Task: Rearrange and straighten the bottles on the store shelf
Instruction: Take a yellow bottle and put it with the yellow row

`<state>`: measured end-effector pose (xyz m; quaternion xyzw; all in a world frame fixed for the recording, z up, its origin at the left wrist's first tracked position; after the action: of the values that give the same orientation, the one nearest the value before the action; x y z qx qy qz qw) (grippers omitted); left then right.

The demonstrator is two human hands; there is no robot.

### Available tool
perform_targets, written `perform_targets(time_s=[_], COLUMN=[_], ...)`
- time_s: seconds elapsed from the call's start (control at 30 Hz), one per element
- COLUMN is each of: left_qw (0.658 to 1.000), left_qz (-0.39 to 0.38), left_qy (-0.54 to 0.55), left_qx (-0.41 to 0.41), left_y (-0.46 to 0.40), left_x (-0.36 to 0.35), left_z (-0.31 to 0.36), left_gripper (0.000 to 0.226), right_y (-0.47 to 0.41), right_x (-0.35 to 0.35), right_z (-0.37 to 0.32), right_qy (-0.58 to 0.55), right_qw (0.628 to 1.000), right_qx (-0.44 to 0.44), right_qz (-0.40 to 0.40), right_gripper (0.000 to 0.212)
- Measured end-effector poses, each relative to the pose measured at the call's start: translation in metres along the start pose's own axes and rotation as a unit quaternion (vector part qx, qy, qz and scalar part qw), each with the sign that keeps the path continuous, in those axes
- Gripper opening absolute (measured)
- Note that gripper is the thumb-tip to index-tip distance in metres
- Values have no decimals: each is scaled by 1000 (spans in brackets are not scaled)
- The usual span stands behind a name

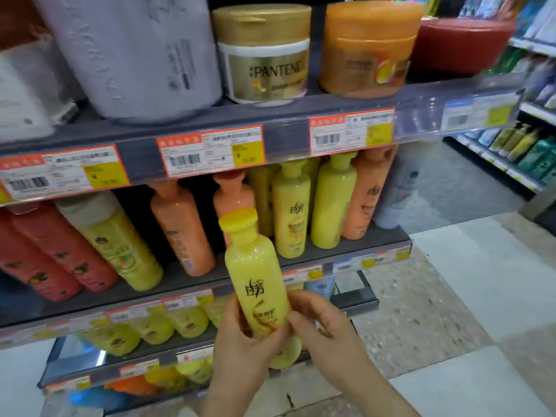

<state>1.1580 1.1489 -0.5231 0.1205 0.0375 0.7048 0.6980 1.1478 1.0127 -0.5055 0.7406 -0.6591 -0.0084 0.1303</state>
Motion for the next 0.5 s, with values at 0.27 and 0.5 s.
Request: perform_targets(time_s=[0.27,0.5], left_qw=[1000,994], left_qz=[9,109], left_qy=[-15,0], left_qx=[14,26], left_y=[4,4], left_x=[-44,-8], left_z=[-1,-13], left_gripper=[57,66], right_y=[-2,-55], right_x=[55,37], right_z=[14,-7], right_qy=[24,36], right_qw=[999,999], right_qx=[-4,33], right_qz=[21,3], right_gripper=[20,29])
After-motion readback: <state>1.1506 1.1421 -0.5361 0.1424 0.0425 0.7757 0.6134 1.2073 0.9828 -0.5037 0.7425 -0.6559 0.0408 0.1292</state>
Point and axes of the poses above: each hand's wrist, its own y-axis away from the middle knuckle, its own x-axis out of the back of the hand, z = x × y, the point moved 6 cm from there along -y, towards the middle knuckle, and after that the axes turned 5 degrees about -z, right-handed, at the moved point
